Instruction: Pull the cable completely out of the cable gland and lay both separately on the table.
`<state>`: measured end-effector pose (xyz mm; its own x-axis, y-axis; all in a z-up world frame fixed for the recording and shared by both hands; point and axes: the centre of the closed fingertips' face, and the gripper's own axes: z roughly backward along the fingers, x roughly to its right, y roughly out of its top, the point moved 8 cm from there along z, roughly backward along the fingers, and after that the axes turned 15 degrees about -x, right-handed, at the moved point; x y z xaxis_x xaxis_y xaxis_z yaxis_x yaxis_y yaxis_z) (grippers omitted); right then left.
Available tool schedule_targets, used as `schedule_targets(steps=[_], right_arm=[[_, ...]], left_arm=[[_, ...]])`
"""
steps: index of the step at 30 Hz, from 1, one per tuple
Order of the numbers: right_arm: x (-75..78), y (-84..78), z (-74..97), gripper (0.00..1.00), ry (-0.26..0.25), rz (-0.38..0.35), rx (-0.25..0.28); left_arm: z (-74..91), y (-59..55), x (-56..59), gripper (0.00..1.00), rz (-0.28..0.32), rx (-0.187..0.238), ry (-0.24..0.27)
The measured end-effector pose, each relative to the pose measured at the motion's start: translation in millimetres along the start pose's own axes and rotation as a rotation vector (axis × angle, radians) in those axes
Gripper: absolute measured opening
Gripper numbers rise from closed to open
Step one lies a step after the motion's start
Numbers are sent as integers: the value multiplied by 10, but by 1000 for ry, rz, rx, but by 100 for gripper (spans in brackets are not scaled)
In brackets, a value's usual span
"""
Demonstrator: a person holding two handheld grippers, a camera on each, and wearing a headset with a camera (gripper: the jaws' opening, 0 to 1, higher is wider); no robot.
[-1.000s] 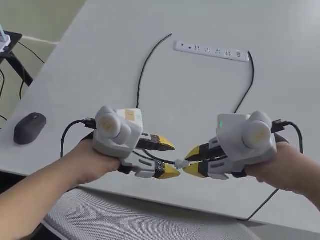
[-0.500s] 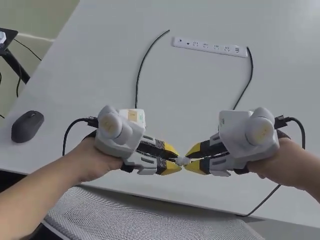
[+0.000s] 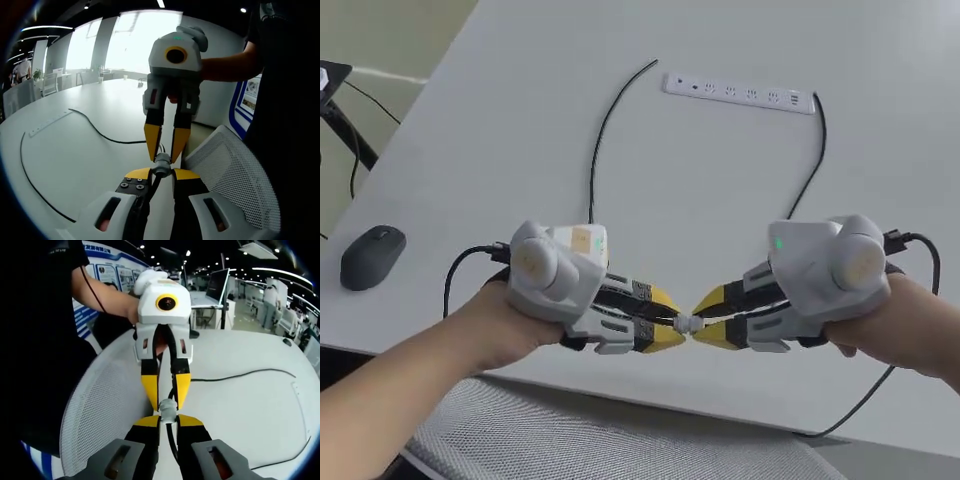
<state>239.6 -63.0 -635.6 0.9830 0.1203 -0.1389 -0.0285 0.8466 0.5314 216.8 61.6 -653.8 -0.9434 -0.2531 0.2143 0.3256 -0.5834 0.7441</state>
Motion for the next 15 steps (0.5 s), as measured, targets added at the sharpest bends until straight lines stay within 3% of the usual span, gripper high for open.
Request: schedule_targets(steps=[5, 13, 15], right_arm=[[0, -14, -7, 6, 5, 10, 17], [0, 35, 59, 6, -18, 26, 60], [-2, 44, 65, 6, -26, 32, 66]], left_arm=[[-9, 8, -1, 16, -10, -8, 11], [85, 41, -28, 16, 77, 35, -6], [89, 39, -23, 16, 73, 42, -2]])
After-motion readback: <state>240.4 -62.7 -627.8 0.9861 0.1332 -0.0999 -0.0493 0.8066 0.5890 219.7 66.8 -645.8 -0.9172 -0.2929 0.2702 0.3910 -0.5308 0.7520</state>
